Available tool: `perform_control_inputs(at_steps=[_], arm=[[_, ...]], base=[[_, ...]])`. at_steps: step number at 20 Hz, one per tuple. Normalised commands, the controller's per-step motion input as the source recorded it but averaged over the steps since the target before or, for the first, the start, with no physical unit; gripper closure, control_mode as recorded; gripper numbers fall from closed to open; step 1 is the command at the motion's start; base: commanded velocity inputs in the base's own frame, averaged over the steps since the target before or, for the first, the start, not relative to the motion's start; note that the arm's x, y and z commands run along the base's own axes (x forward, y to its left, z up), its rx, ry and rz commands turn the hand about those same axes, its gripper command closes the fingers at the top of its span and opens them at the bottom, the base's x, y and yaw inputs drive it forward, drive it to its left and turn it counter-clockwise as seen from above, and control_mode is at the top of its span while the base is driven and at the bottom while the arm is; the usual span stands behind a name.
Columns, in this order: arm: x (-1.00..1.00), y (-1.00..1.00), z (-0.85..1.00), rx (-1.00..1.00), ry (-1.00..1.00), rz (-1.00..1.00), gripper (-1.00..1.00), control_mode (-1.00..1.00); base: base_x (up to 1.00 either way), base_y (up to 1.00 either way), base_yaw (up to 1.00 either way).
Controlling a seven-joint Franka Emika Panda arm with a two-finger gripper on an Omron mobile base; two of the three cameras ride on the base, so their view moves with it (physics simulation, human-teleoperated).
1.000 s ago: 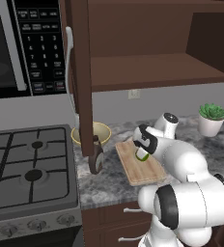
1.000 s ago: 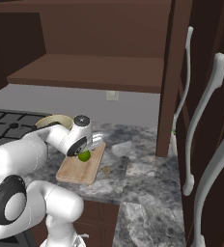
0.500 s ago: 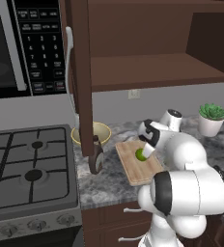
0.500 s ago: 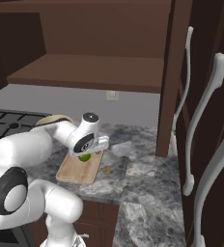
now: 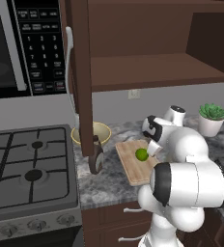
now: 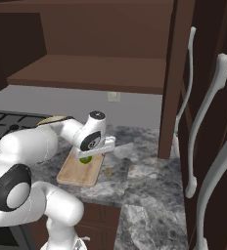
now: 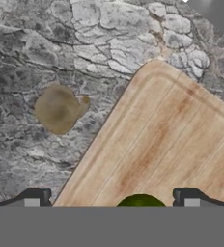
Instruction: Open the cabinet. Place the bowl and condiment on the counter. Then place the lime and garlic on the cutting board.
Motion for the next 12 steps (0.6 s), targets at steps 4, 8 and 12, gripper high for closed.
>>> perform_control_inputs(at_steps=[4,8,12], arm=[[0.0,-0.03,0.08,-0.08,0.01,-0.19,-1.0,-1.0],[-0.01,-0.03,0.07,-0.06,0.01,-0.18,-1.0,-1.0],[-0.1,-0.07,0.05,-0.01,0.02,-0.17,-1.0,-1.0]], base=[[0.0,0.0,0.0],[0.0,0.0,0.0],[0.0,0.0,0.0]])
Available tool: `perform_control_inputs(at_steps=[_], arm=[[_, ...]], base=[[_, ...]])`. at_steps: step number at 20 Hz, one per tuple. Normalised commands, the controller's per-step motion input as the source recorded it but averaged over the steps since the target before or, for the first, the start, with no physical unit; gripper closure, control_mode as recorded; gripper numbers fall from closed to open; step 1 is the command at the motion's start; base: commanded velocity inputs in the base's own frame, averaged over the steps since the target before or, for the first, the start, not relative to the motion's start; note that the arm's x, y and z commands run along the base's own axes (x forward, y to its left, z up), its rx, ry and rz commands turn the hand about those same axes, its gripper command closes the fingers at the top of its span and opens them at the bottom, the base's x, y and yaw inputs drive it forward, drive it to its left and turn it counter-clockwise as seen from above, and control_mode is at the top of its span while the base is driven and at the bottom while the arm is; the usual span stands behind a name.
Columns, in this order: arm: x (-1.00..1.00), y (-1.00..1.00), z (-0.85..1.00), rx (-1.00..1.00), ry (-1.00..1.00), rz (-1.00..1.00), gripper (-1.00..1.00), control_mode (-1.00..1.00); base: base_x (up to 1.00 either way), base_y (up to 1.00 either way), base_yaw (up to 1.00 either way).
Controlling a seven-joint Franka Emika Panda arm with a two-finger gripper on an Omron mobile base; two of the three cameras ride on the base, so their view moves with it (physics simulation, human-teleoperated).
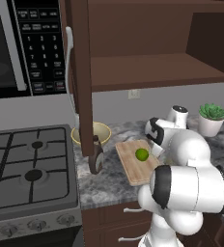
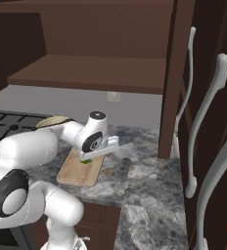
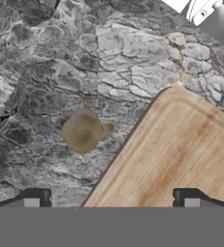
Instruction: Open the cabinet. Place the bowl and condiment on the counter. Then place the lime and garlic on the cutting board.
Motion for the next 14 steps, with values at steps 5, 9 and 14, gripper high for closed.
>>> perform_control_inputs(at_steps=[5,9,14], arm=[[-0.16,-0.07,0.09,0.03,0.07,-0.15,-1.0,-1.0],[-0.17,-0.05,0.04,0.01,0.06,-0.16,-1.0,-1.0],[-0.13,-0.04,0.0,-0.01,0.03,-0.16,-1.0,-1.0]], base=[[0.0,0.0,0.0],[0.0,0.0,0.0],[0.0,0.0,0.0]])
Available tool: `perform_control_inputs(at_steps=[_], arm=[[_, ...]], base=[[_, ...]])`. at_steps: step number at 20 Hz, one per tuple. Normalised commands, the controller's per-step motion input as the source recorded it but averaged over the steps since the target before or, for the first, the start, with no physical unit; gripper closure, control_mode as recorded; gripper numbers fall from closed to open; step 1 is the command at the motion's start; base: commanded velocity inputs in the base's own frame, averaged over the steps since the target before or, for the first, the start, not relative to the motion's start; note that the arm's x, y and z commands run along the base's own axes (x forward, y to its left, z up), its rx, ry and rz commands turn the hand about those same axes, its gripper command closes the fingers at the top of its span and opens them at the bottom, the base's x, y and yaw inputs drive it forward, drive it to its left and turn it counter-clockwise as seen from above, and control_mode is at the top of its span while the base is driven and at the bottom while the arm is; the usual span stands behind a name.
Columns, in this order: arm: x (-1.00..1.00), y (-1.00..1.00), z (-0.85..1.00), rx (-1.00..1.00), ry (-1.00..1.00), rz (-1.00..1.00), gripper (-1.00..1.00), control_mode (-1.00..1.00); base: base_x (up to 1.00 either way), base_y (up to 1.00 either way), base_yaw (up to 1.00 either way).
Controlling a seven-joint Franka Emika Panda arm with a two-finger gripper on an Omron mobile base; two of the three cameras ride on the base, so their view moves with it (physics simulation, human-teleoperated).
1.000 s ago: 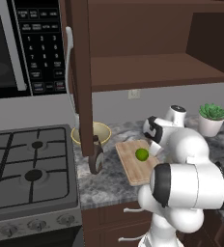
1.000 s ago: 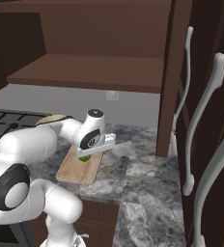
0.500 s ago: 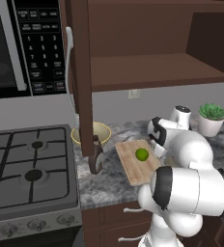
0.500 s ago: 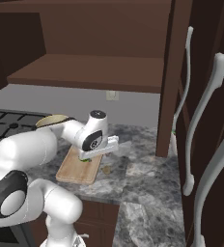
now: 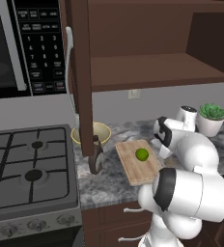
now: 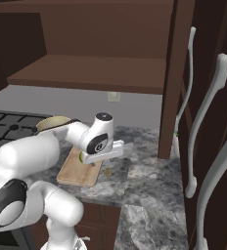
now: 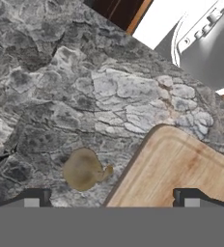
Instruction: Open the cabinet. Place the bowl and condiment on the counter. Then place the lime and garlic on the cutting board.
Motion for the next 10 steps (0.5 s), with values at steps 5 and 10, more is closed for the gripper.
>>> perform_control_inputs(at_steps=[5,10], arm=[[-0.06,0.0,0.0,-0.06,-0.04,-0.13,-1.0,-1.0],[-0.01,0.0,-0.03,-0.05,-0.04,-0.11,-1.0,-1.0]], base=[[0.0,0.0,0.0],[0.0,0.0,0.0]])
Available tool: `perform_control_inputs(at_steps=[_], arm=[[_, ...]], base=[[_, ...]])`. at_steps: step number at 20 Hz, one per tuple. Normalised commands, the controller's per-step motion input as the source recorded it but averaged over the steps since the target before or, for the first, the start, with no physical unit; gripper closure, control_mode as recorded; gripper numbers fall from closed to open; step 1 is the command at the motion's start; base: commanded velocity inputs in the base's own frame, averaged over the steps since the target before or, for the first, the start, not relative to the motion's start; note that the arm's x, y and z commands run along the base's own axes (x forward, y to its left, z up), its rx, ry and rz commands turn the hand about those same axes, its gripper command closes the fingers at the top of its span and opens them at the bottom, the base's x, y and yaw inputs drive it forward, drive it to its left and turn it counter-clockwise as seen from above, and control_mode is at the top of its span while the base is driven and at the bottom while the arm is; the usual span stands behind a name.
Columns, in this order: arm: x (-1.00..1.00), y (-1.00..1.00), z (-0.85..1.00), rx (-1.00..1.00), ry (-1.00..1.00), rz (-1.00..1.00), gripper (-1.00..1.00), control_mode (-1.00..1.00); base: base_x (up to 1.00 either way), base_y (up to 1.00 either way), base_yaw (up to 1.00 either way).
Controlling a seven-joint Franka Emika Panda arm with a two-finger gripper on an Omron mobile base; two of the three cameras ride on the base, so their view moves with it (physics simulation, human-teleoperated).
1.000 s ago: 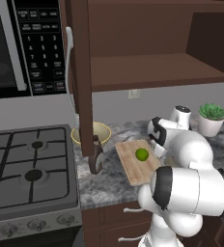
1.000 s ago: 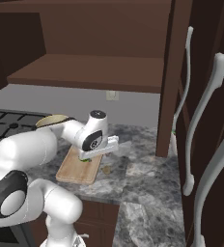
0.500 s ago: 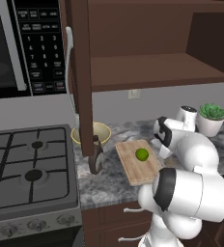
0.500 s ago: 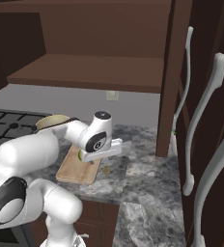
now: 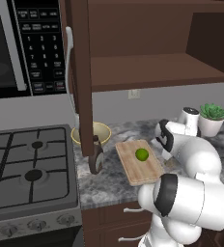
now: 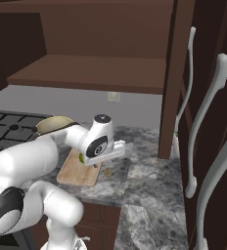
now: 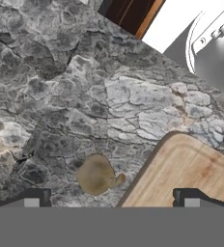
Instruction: Open the cabinet. Place the bowl and condiment on the counter. Then place the lime and garlic on the cutting board.
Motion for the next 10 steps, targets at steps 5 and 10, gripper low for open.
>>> perform_control_inputs(at_steps=[5,10], arm=[[0.0,0.01,-0.07,-0.03,-0.03,-0.1,-1.0,-1.0],[0.0,0.05,-0.1,-0.01,-0.02,-0.09,-1.0,-1.0]], base=[[0.0,0.0,0.0],[0.0,0.0,0.0]])
